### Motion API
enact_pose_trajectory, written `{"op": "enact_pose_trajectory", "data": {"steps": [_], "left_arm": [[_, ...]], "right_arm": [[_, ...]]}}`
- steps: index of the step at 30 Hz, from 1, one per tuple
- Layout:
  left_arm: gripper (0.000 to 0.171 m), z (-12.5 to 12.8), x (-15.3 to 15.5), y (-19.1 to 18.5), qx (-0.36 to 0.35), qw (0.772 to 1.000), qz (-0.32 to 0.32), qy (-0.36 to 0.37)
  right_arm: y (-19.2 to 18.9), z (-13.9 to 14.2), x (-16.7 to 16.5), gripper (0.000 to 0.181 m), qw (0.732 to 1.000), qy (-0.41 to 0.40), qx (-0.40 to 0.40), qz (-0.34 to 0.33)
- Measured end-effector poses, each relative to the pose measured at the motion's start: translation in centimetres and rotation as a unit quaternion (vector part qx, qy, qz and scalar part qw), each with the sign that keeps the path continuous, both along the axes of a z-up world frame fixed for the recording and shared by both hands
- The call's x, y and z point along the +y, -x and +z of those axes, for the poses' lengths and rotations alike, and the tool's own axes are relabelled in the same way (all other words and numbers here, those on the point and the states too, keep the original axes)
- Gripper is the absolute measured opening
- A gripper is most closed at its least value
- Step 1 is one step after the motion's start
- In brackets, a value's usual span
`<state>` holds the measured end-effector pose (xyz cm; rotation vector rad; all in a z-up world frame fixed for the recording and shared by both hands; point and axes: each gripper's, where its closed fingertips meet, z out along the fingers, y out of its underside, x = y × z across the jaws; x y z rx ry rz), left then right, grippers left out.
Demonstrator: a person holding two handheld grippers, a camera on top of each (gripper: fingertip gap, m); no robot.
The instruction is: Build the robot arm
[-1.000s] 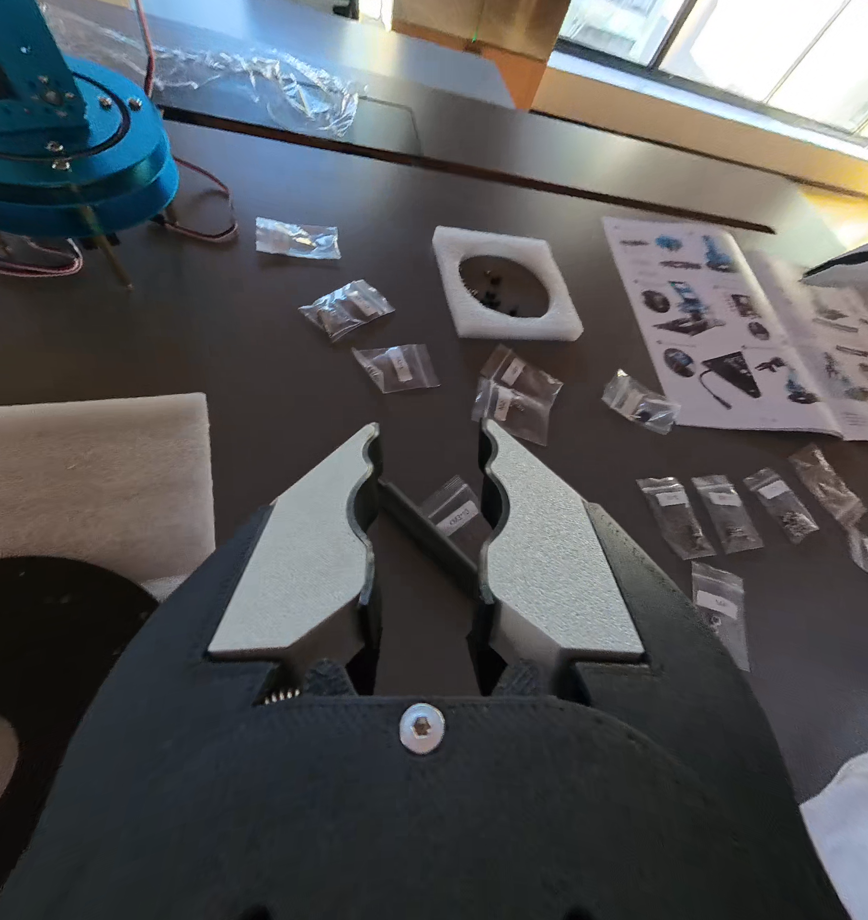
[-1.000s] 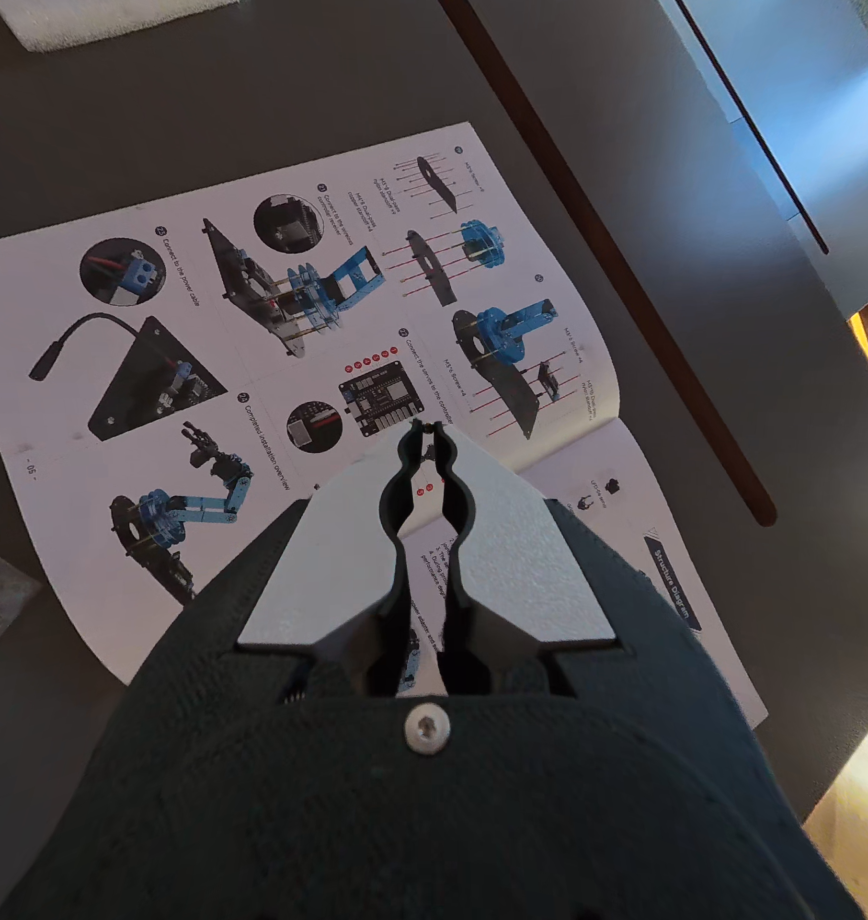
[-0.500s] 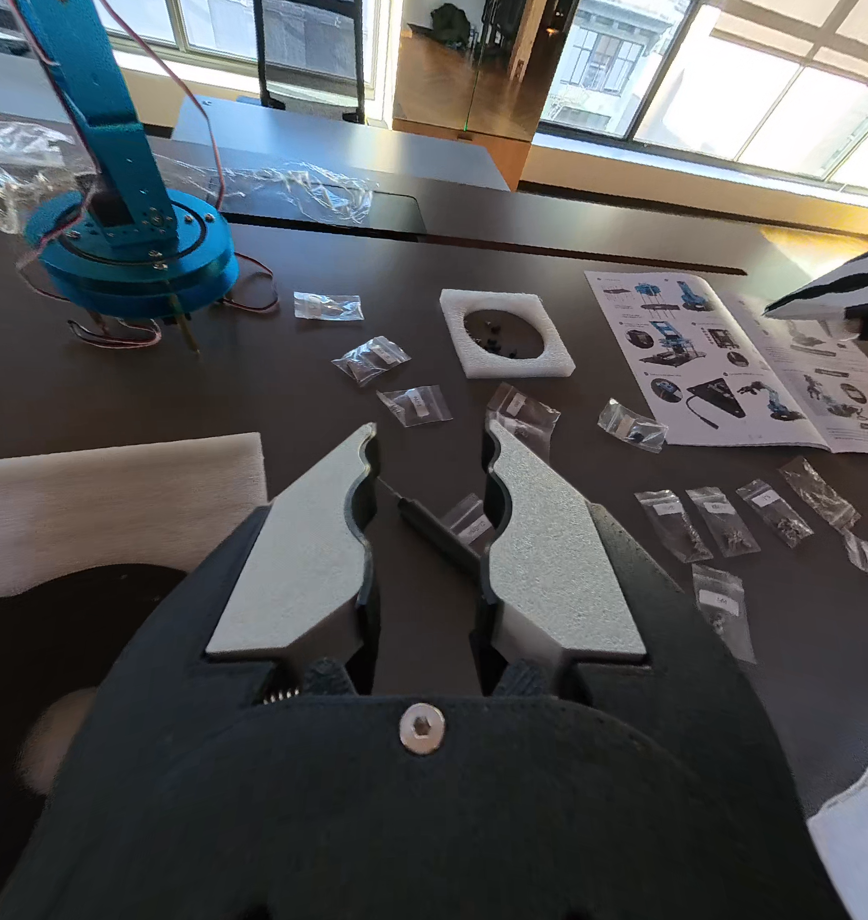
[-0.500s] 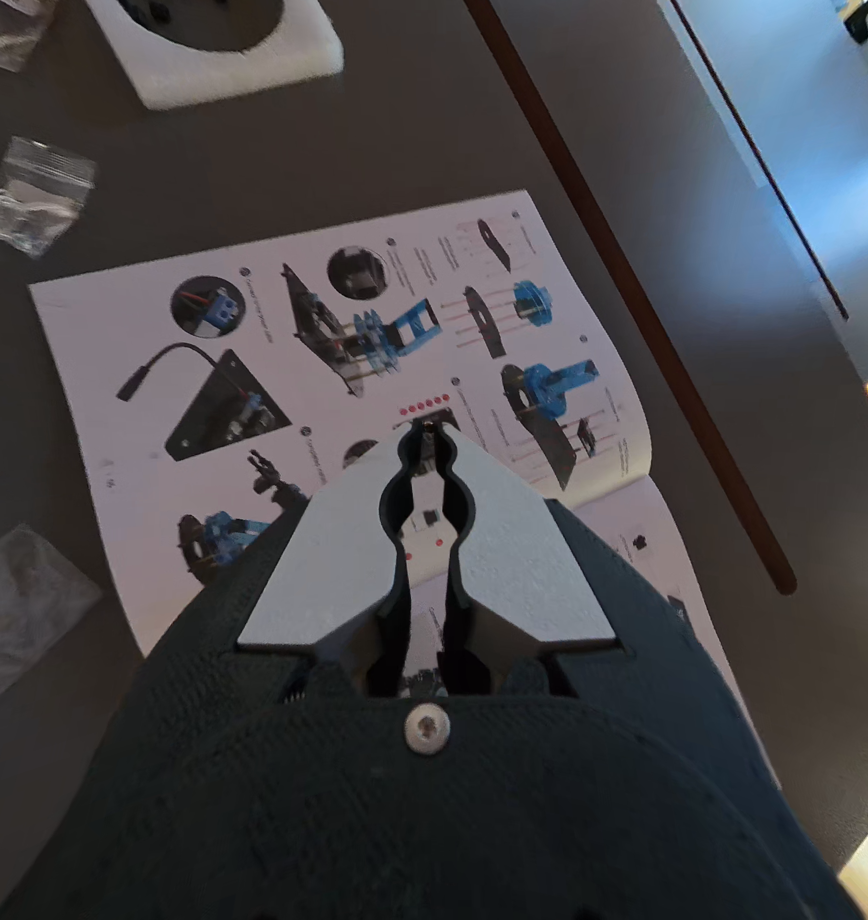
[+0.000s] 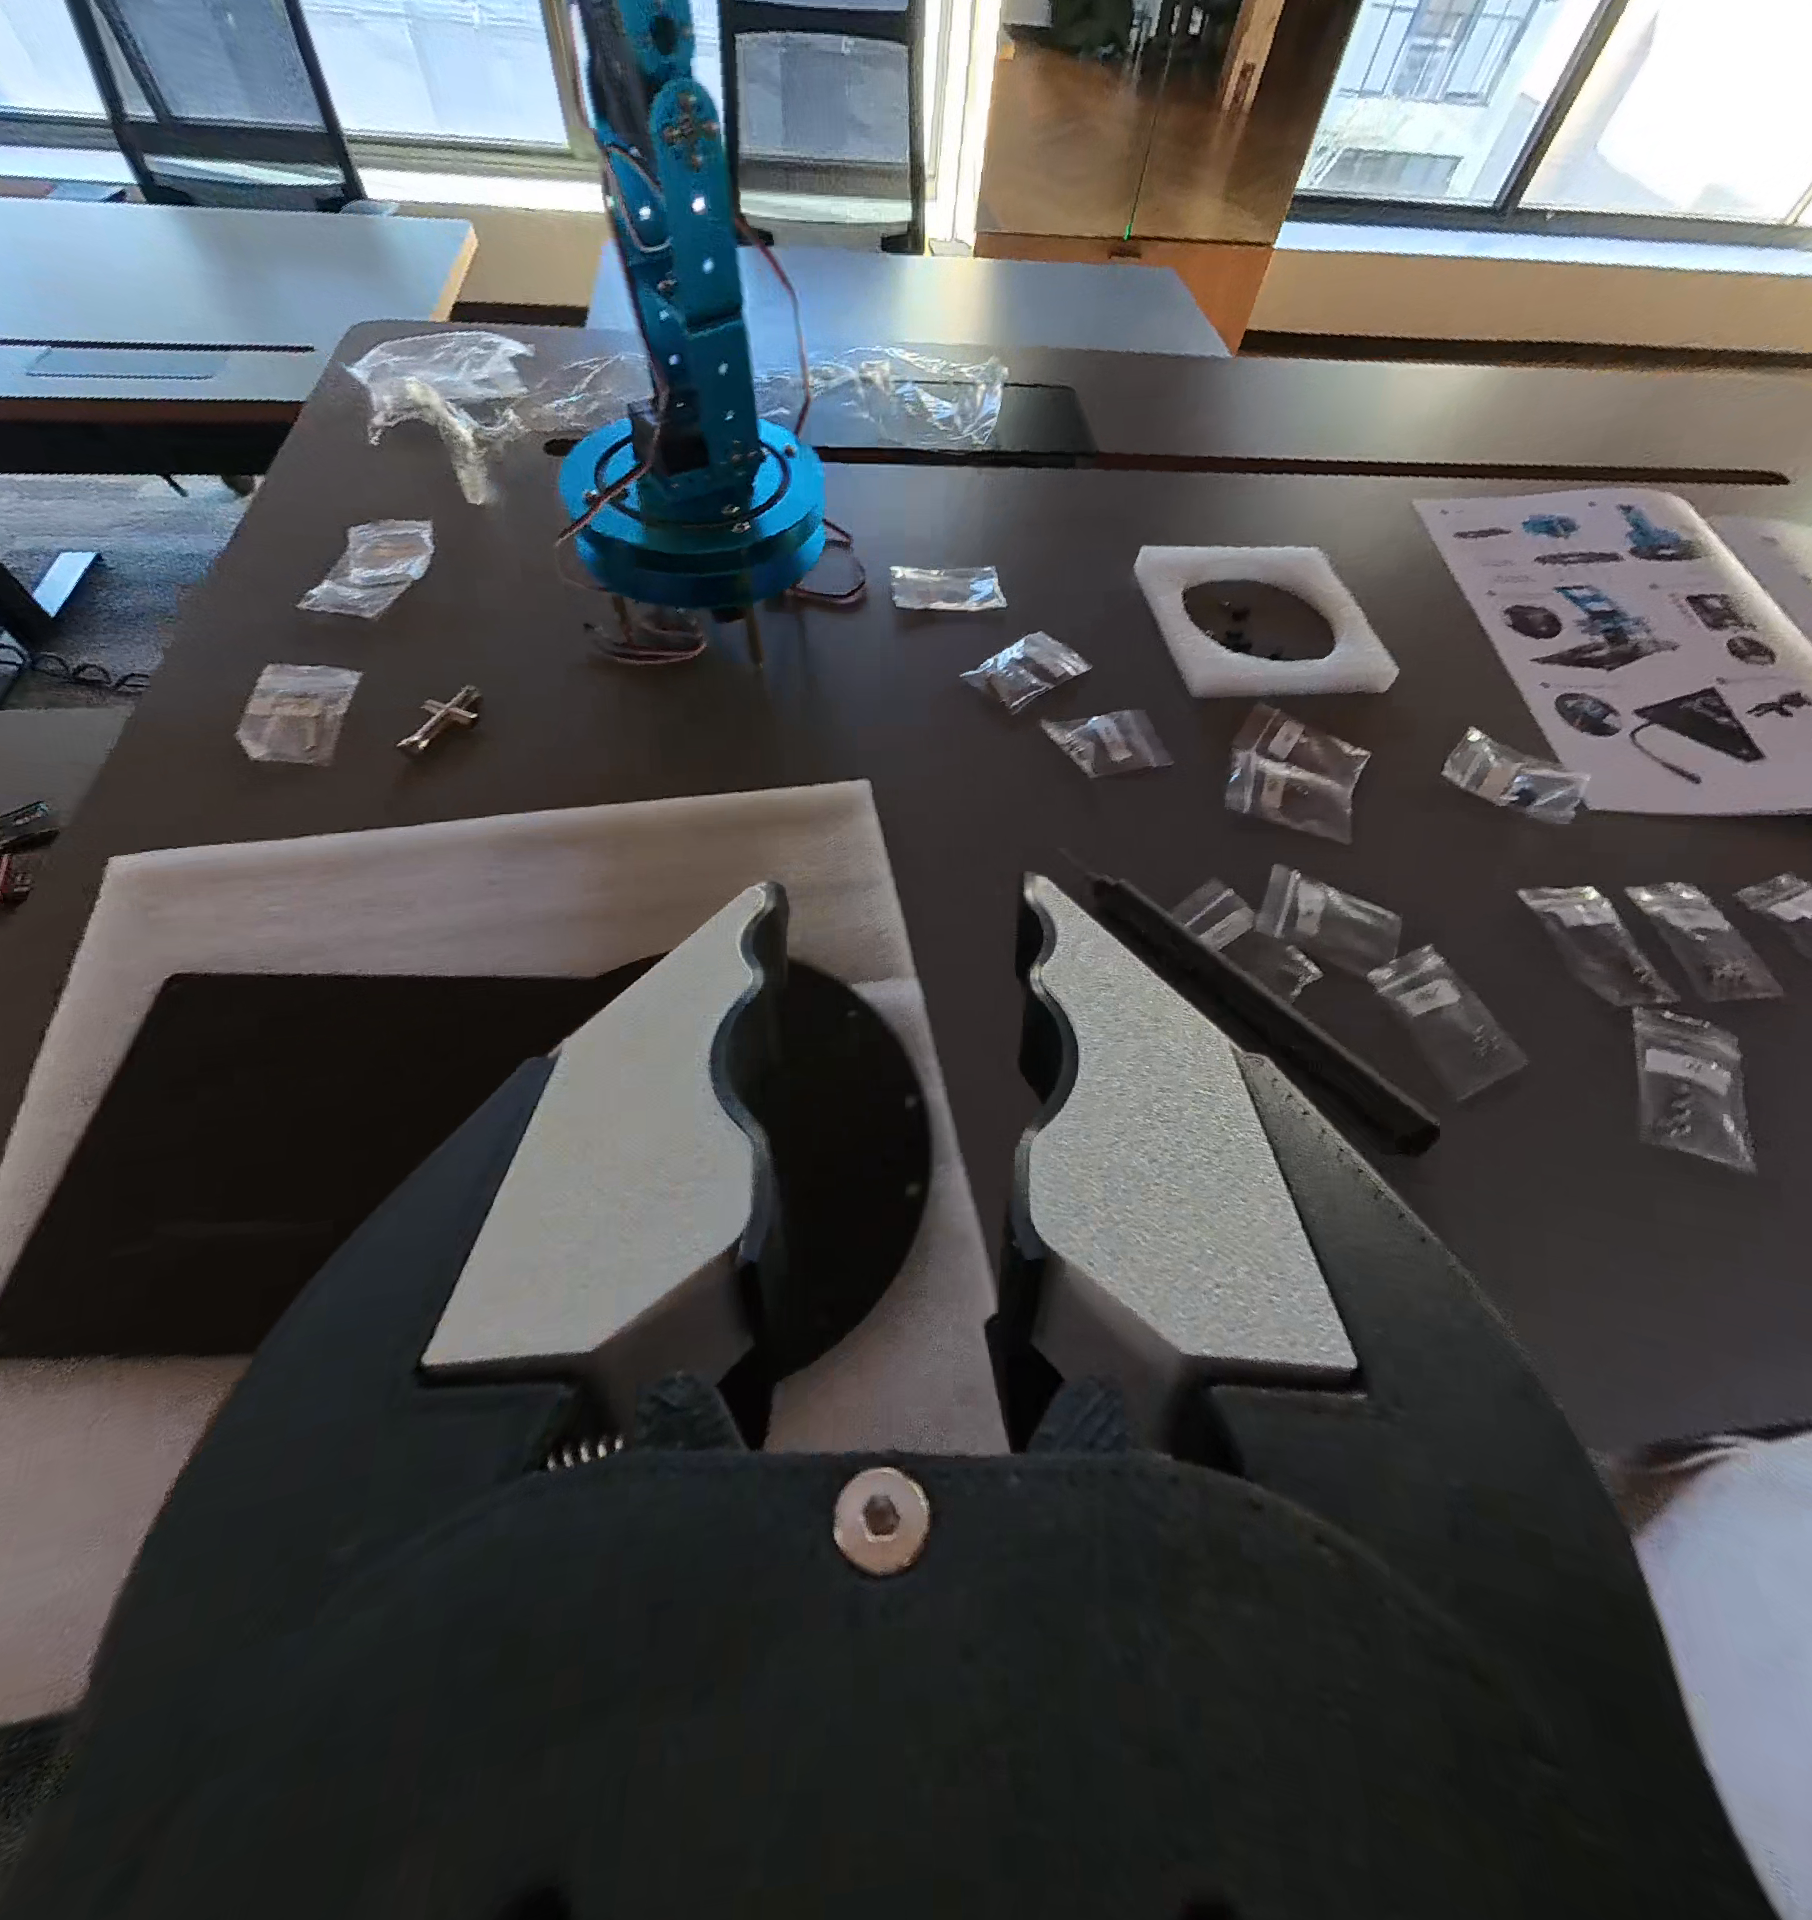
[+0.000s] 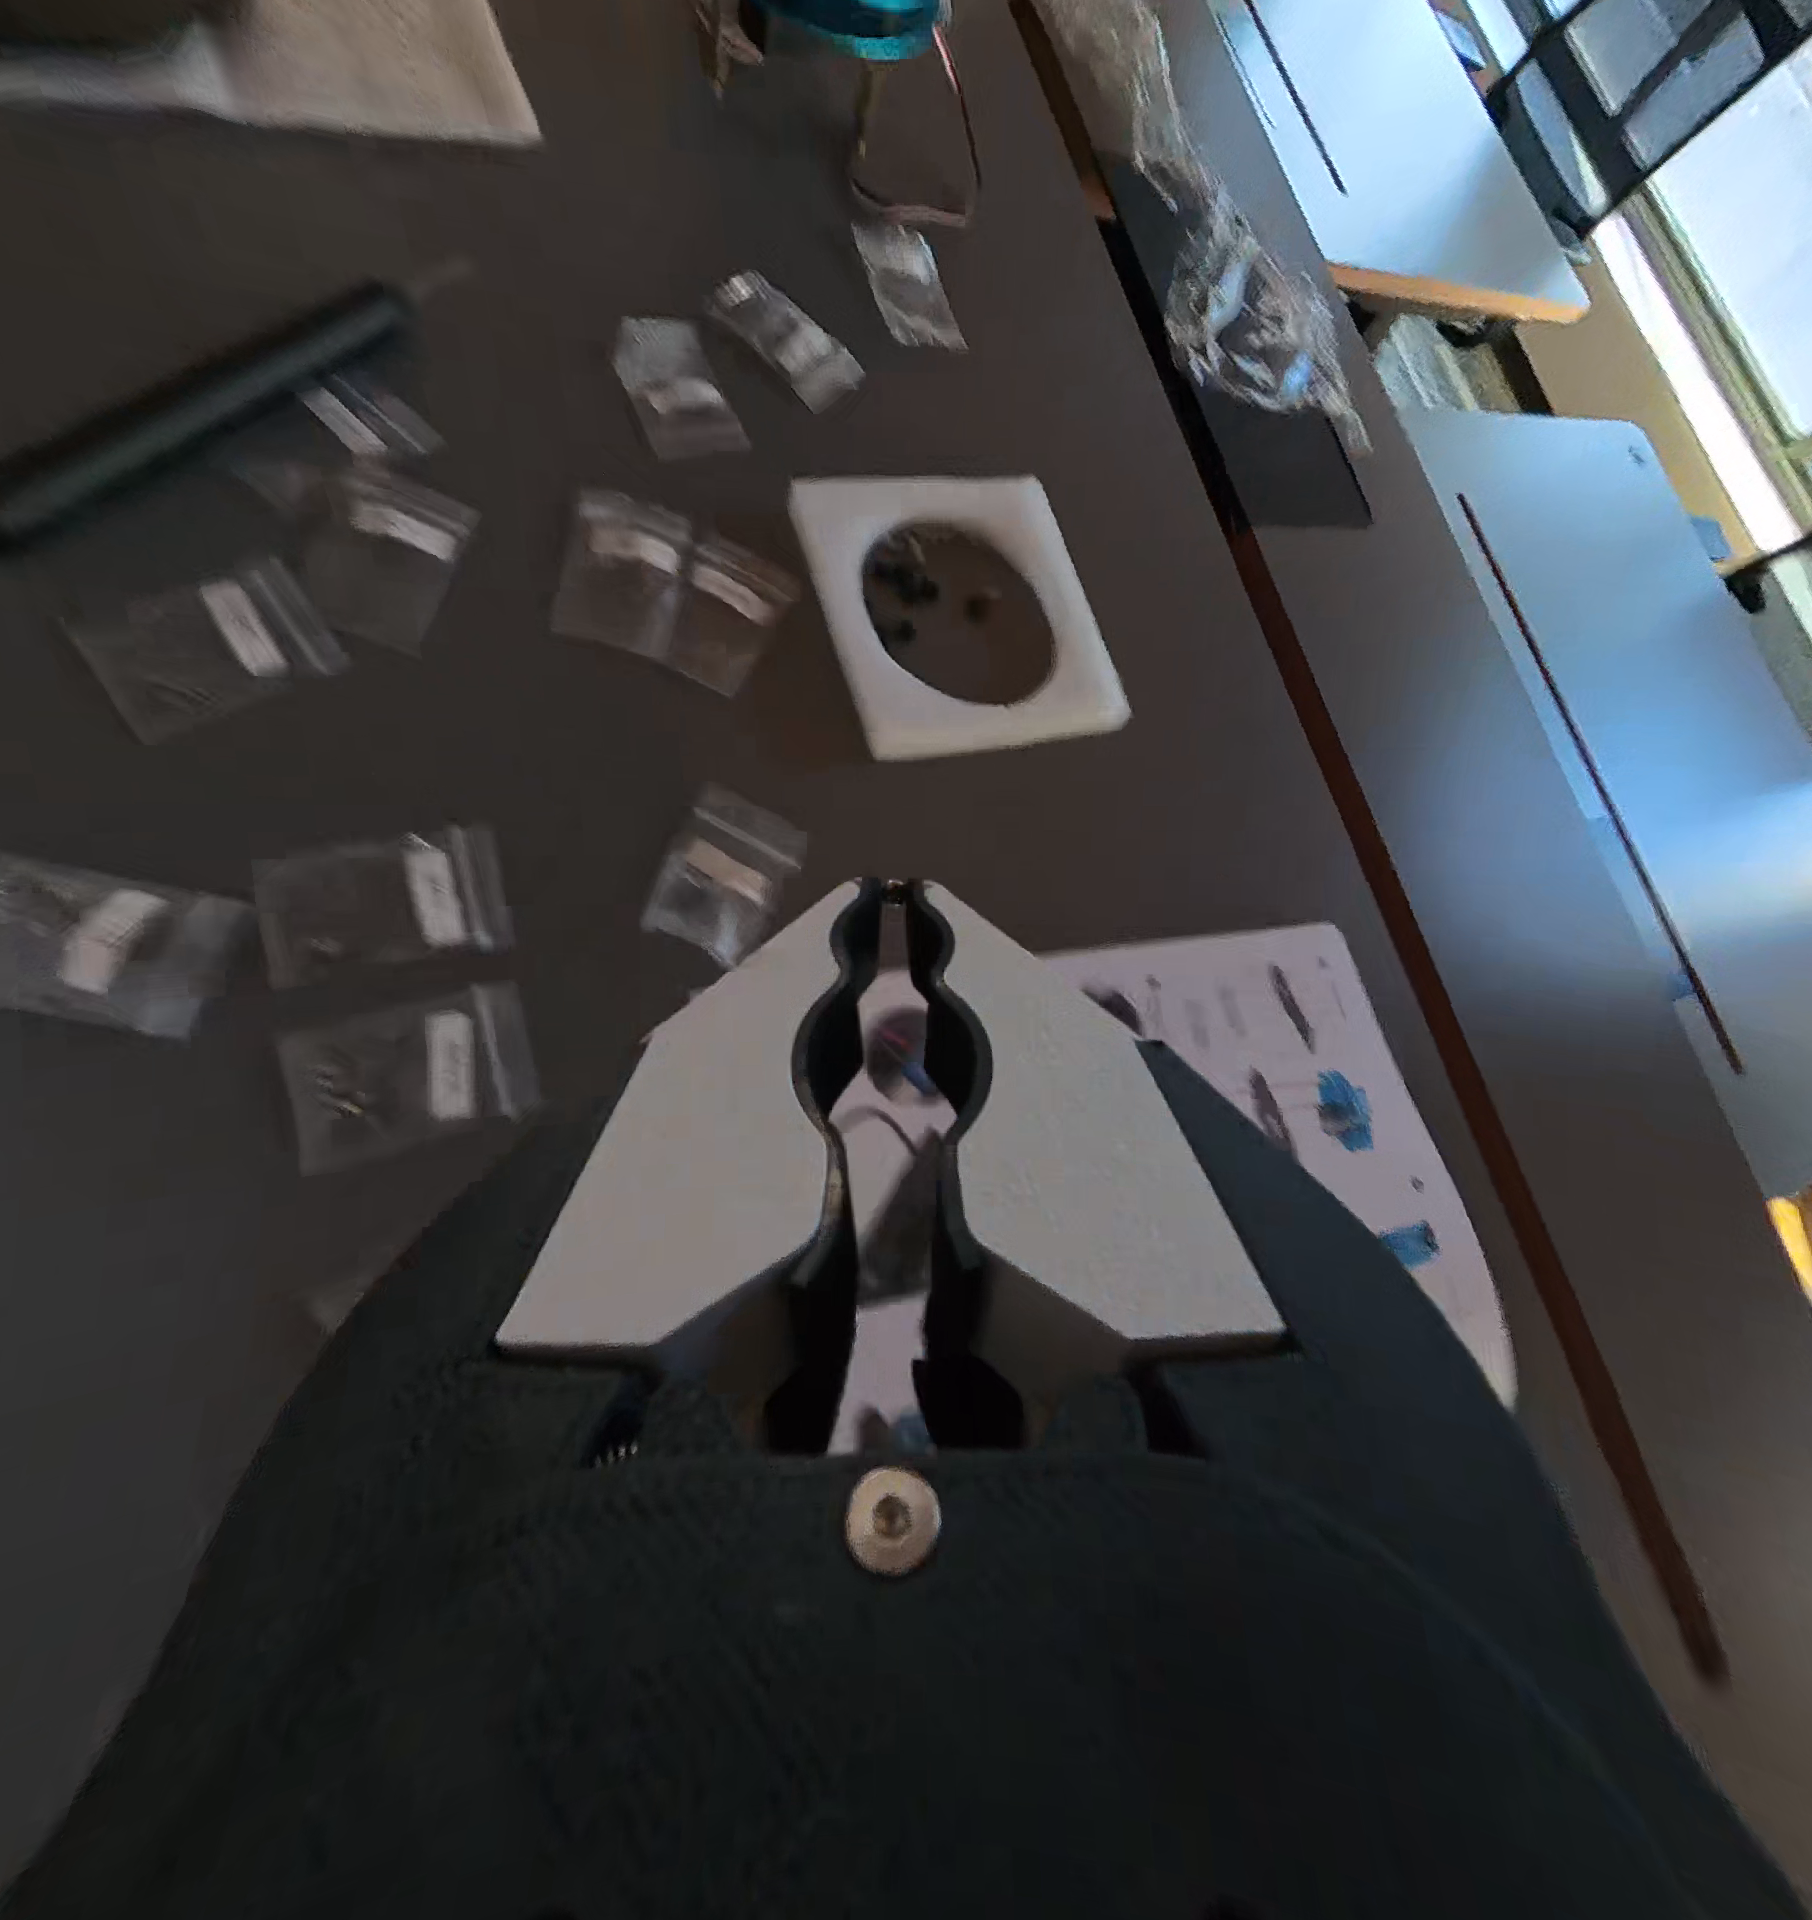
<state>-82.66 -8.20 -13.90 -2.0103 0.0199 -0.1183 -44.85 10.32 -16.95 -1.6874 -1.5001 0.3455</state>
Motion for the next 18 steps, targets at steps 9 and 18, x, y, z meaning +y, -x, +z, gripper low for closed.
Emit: {"op": "enact_pose_trajectory", "data": {"steps": [9, 18], "left_arm": [[0.046, -3.4, -3.6, 6.9, 0.009, 0.994, -0.103, 0.024], [0.045, -8.4, -6.3, 11.5, 0.007, 0.967, -0.255, 0.028]], "right_arm": [[20.2, 2.0, -14.0, 0.003, 0.965, 0.143, 0.162, 0.148], [36.2, -6.1, -19.6, 0.004, 0.969, 0.188, 0.052, 0.152]]}}
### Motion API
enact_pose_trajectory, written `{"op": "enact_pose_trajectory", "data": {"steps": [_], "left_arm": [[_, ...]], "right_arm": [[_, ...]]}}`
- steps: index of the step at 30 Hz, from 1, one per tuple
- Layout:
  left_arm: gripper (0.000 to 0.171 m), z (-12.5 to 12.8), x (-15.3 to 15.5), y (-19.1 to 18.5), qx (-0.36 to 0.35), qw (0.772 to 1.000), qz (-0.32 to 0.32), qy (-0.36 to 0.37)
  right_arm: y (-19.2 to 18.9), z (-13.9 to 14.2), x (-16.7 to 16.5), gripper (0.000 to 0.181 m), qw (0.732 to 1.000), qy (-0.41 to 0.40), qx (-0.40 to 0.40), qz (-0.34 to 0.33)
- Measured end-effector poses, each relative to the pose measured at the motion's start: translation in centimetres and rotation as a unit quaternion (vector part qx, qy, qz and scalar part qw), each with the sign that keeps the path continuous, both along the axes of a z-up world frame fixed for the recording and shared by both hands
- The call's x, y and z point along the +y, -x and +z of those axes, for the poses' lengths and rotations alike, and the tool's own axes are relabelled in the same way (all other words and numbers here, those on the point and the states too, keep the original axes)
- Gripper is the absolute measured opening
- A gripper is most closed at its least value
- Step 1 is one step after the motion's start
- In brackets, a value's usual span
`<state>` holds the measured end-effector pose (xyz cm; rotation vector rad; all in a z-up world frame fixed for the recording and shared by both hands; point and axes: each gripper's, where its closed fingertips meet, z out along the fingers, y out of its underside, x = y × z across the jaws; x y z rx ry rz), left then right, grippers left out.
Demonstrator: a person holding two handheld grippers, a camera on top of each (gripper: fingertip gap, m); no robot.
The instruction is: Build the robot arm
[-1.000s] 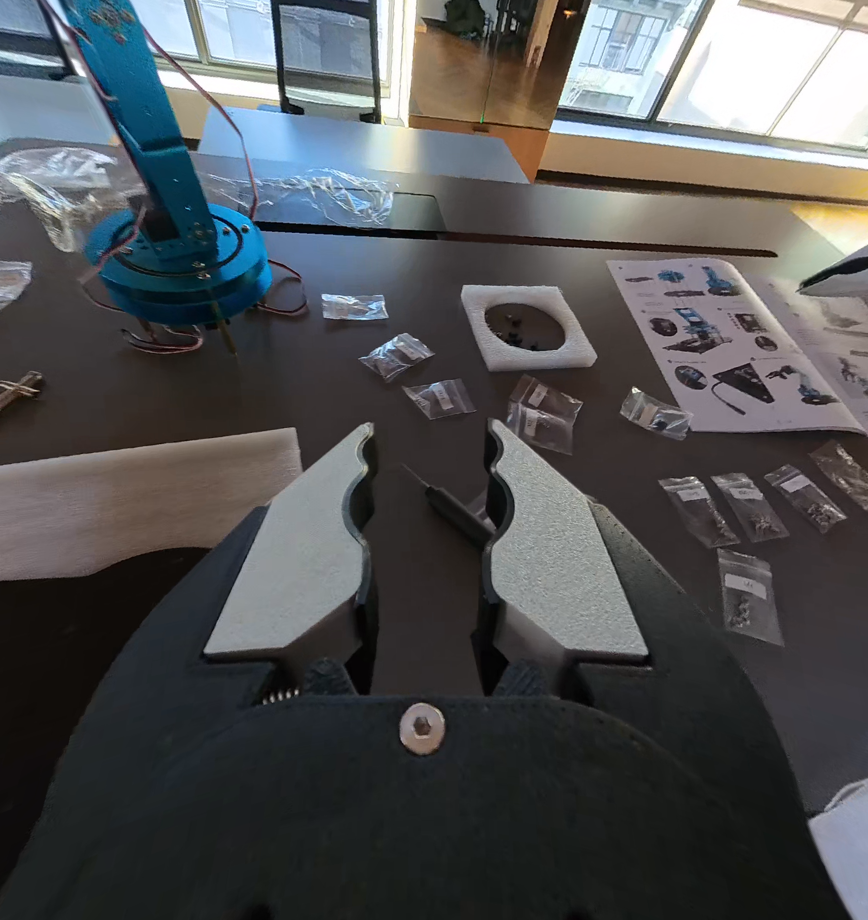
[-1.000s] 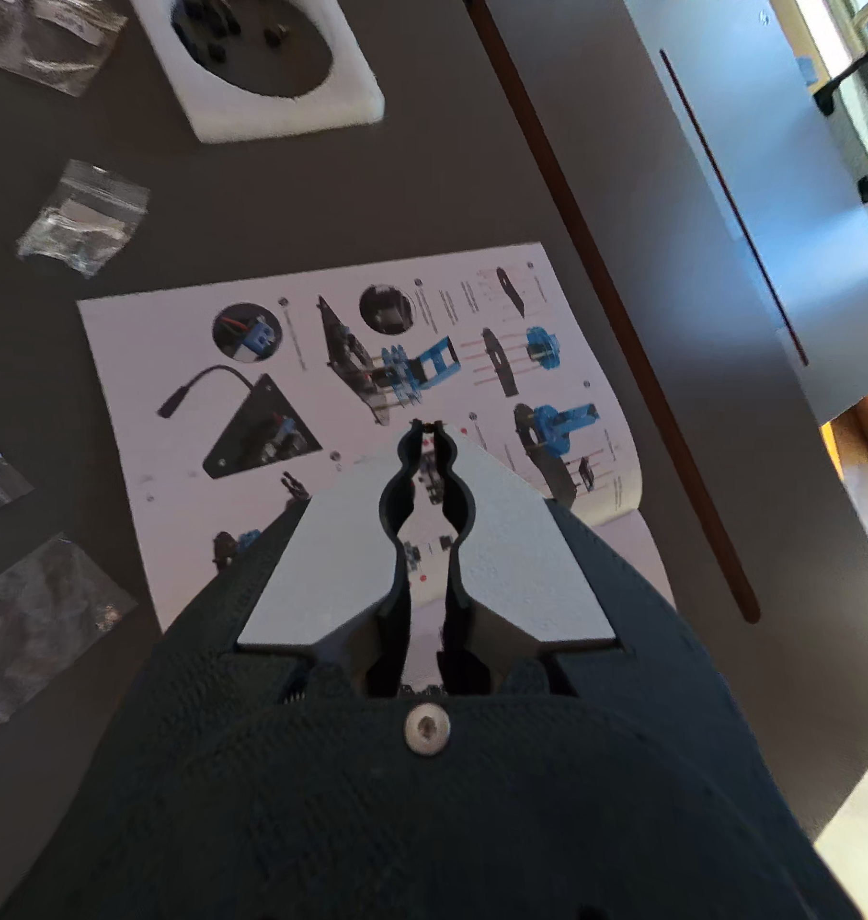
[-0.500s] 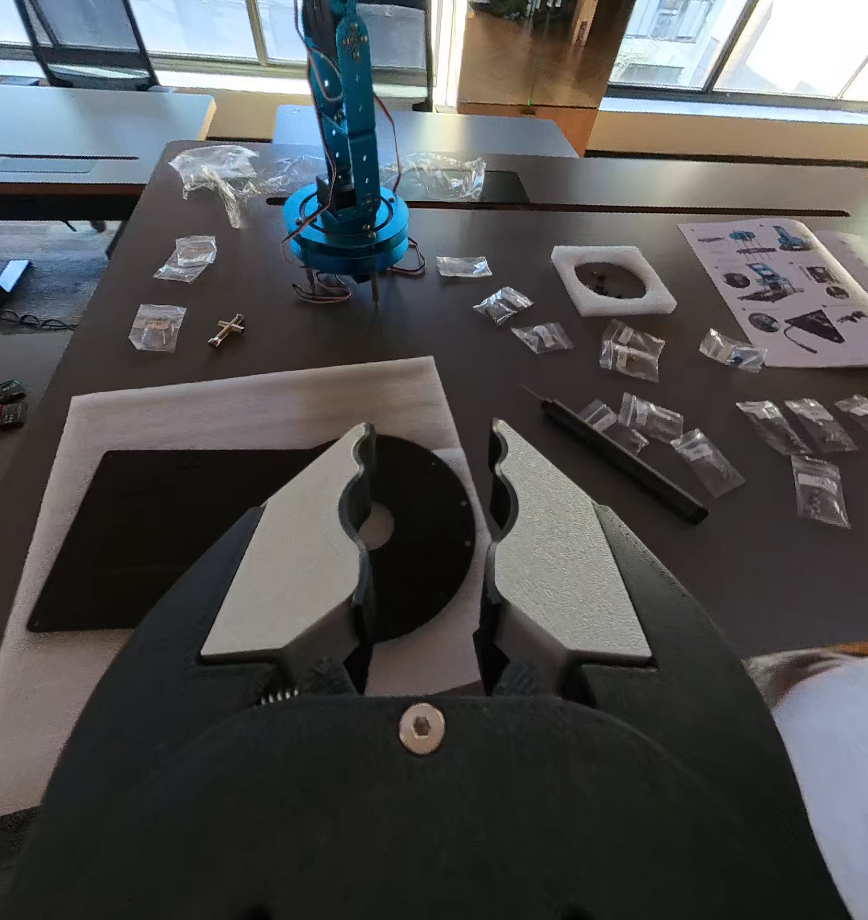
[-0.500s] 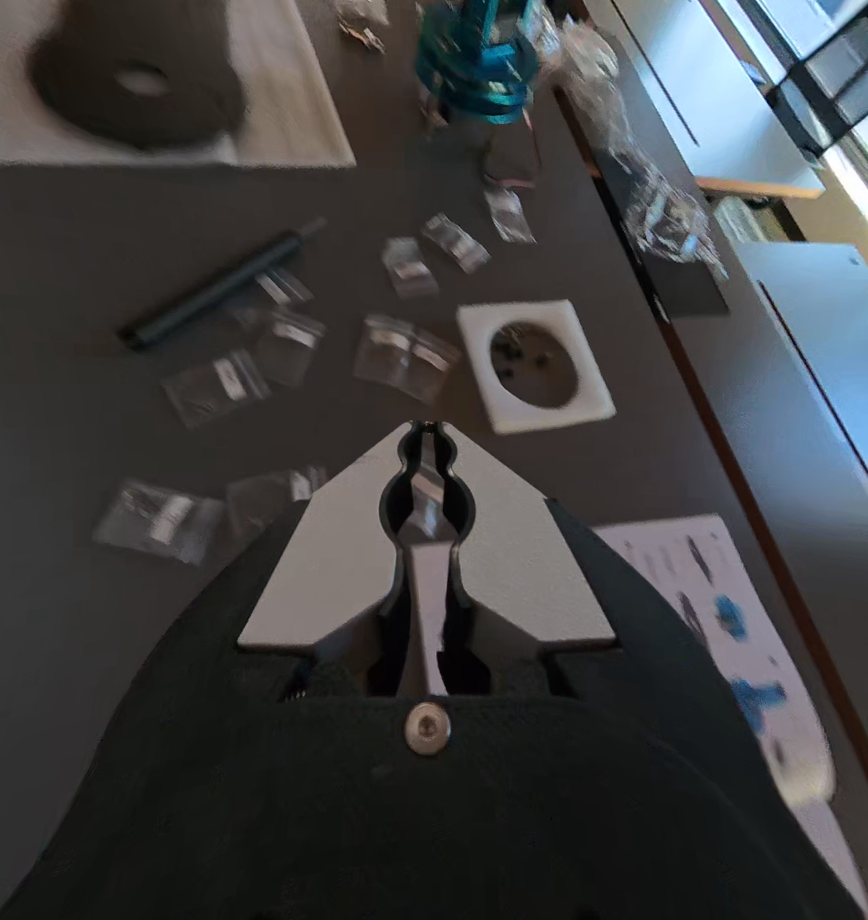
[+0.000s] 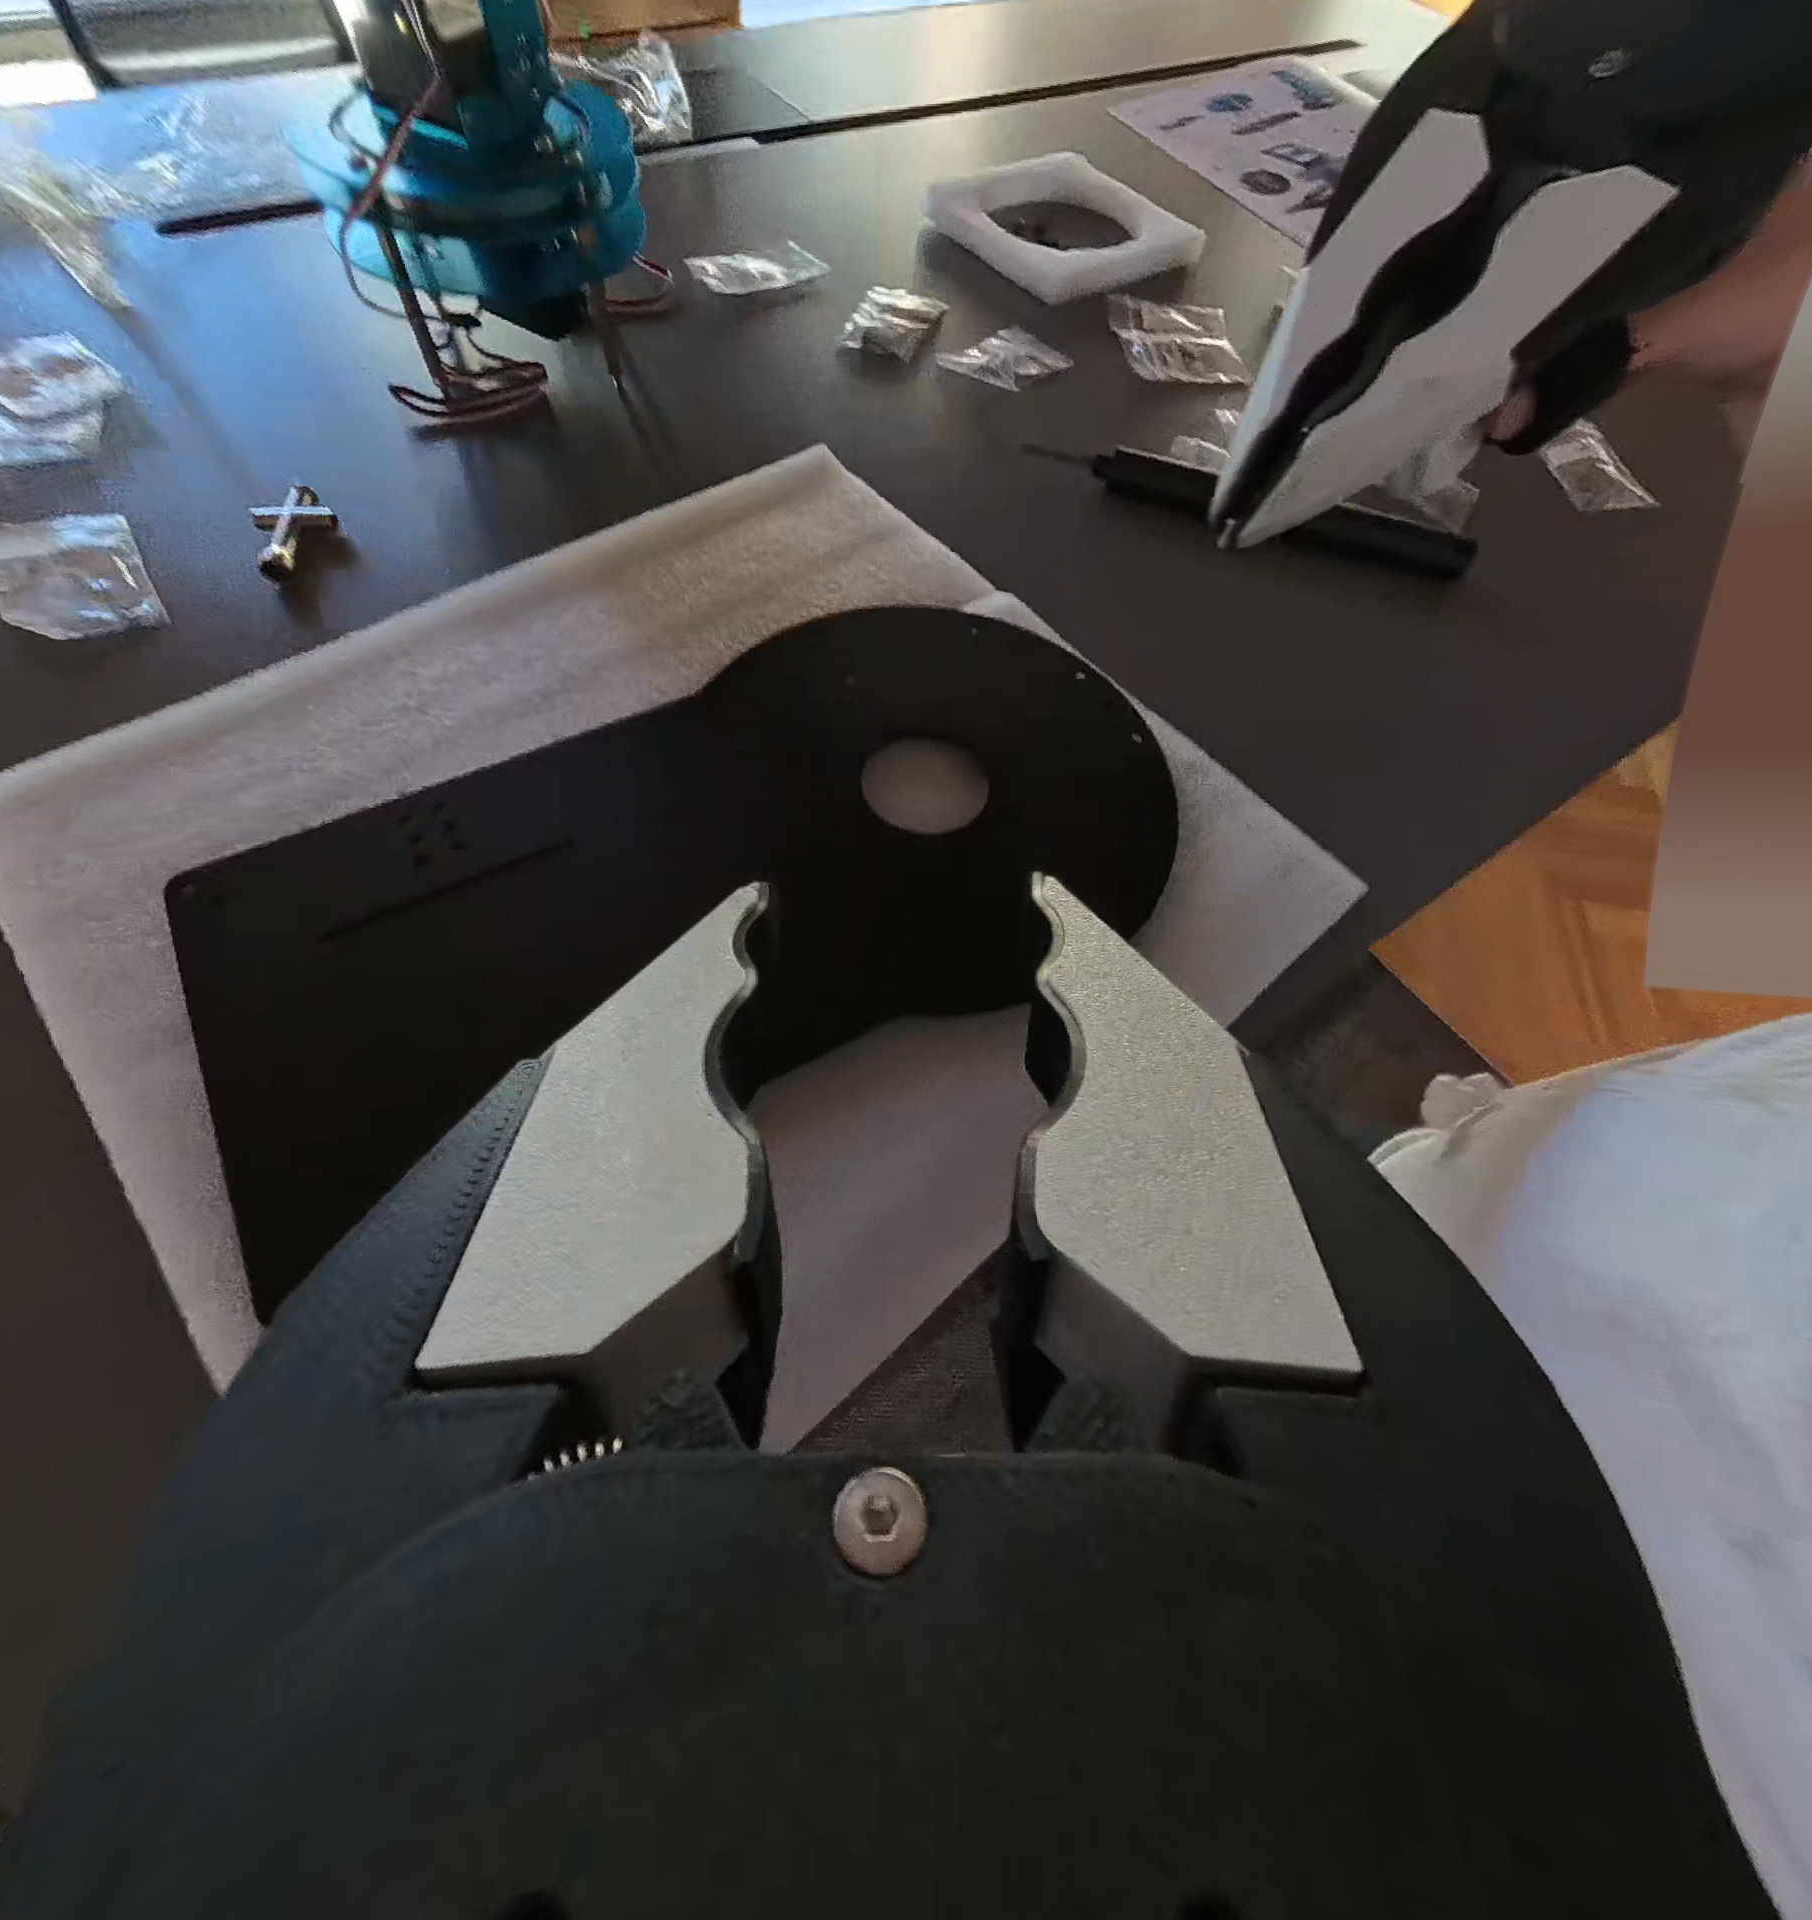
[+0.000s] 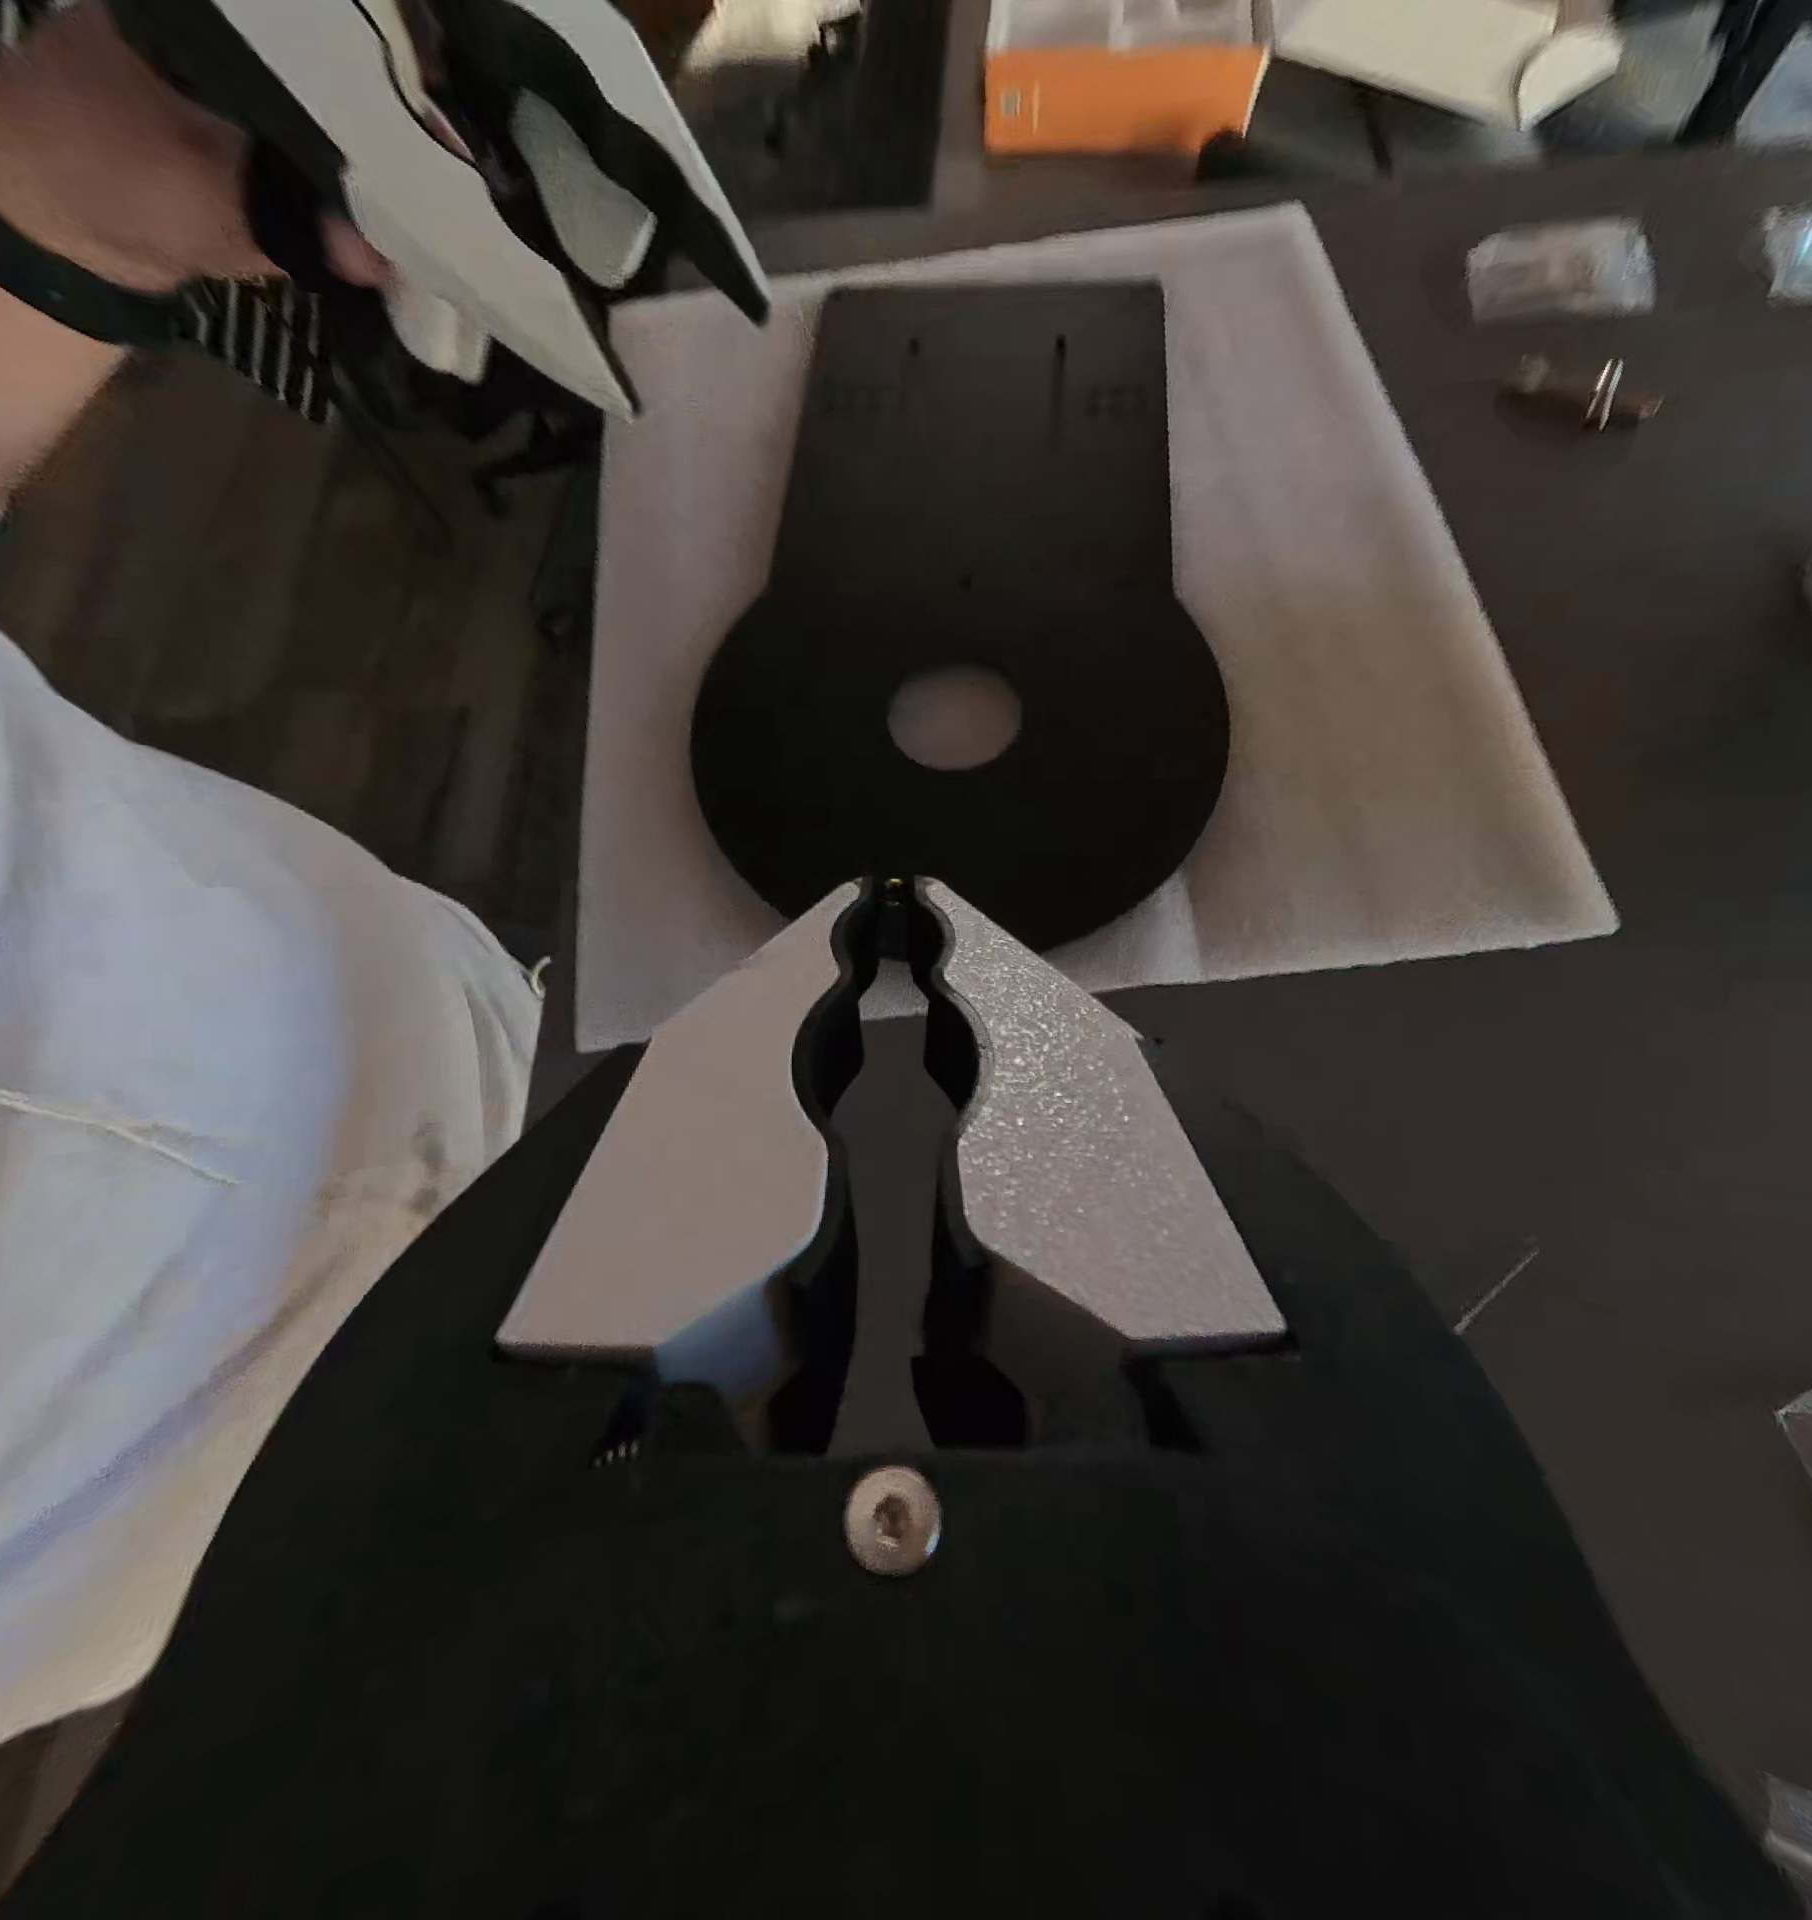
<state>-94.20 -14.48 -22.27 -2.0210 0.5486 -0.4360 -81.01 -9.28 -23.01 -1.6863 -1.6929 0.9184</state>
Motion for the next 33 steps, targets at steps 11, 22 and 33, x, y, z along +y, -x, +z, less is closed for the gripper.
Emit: {"op": "enact_pose_trajectory", "data": {"steps": [11, 22, 33], "left_arm": [[0.045, -1.8, -0.5, 1.4, -0.062, 0.996, -0.050, 0.031], [0.044, -1.9, -0.6, 2.6, -0.073, 0.996, -0.040, 0.032], [0.044, -2.7, -0.8, 3.2, -0.079, 0.995, -0.035, 0.041]], "right_arm": [[1.1, -3.8, 0.6, 0.004, 0.994, 0.004, -0.110, 0.017], [1.2, -5.9, 0.5, 0.004, 0.983, -0.004, -0.179, 0.042], [0.9, -6.3, 0.7, 0.004, 0.973, -0.025, -0.223, 0.046]]}}
